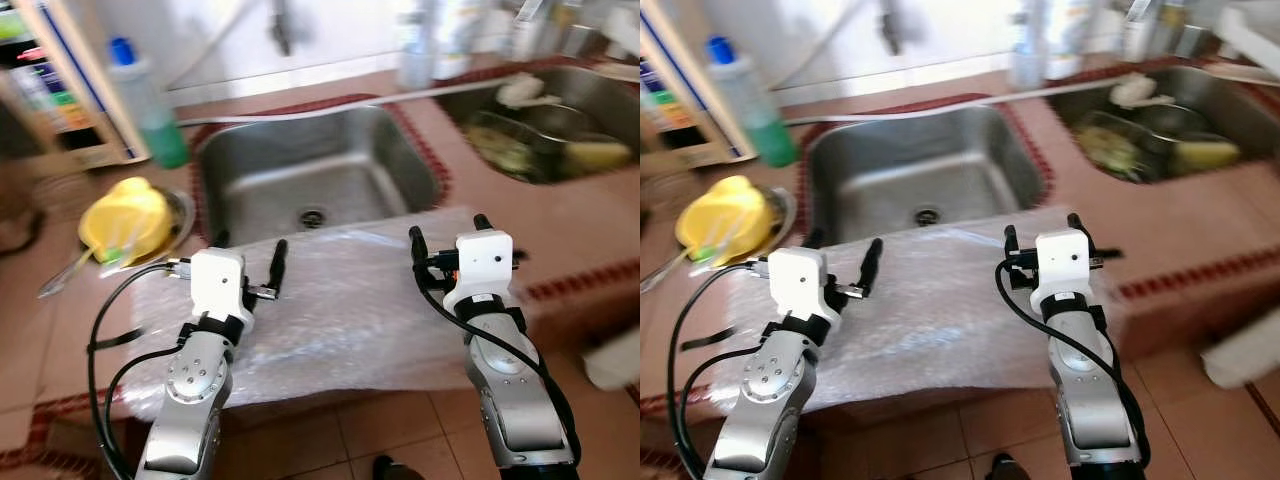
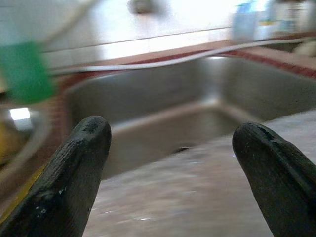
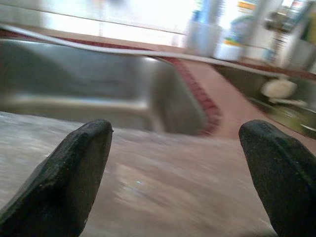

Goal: Kitchen organization

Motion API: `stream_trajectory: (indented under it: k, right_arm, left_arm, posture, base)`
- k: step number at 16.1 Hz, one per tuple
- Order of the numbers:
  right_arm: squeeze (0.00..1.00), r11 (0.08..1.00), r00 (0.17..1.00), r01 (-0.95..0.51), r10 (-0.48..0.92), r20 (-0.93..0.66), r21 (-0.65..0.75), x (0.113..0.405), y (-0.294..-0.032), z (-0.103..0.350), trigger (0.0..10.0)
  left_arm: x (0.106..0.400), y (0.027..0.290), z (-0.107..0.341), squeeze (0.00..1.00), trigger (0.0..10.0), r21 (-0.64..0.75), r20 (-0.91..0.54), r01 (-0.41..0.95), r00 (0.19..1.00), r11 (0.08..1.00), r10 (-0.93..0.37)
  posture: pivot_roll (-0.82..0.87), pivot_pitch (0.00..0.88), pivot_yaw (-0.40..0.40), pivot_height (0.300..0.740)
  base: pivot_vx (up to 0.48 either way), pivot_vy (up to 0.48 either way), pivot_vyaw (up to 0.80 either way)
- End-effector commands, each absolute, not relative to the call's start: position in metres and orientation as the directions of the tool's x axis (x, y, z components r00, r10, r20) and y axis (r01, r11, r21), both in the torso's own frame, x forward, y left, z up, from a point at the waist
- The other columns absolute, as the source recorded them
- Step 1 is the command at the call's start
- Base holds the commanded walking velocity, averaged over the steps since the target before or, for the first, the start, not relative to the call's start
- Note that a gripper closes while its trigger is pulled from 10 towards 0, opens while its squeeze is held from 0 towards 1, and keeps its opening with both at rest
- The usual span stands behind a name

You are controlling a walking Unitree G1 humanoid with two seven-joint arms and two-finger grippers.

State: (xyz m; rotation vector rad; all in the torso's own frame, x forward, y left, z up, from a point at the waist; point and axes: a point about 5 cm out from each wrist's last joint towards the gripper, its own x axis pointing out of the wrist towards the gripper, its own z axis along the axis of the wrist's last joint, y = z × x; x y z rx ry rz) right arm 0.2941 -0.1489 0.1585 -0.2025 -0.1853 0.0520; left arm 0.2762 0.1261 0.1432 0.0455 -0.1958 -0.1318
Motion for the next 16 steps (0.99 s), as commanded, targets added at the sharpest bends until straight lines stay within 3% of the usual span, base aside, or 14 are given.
stream_trajectory:
  k: [1,5,10,16]
  right_arm:
    - [0.00,0.976,0.979,-0.045,0.085,0.185,-0.211,0.293,-0.147,0.160,10.0]
    - [0.00,0.972,0.977,-0.061,0.105,0.188,-0.227,0.289,-0.144,0.159,10.0]
    - [0.00,0.972,0.979,-0.060,0.102,0.175,-0.228,0.285,-0.146,0.155,10.0]
    - [0.00,0.970,0.972,-0.110,0.151,0.180,-0.215,0.284,-0.140,0.159,10.0]
  left_arm:
    - [0.274,0.138,0.146,0.00,10.0,0.076,0.204,0.049,0.977,0.996,-0.064]
    - [0.271,0.149,0.152,0.00,10.0,0.077,0.230,-0.026,0.973,0.997,0.008]
    - [0.267,0.142,0.156,0.00,10.0,0.066,0.234,0.021,0.972,0.998,-0.035]
    - [0.277,0.158,0.172,0.00,10.0,0.017,0.273,-0.086,0.959,0.996,0.078]
  posture:
    - [-0.15,0.178,0.081,0.740]
    - [-0.14,0.193,0.086,0.740]
    - [-0.14,0.208,0.091,0.740]
    - [-0.14,0.214,0.085,0.740]
  base:
    - [0.000,0.000,0.00]
    - [0.000,0.000,0.00]
    - [0.000,0.000,0.00]
    - [0.000,0.000,0.00]
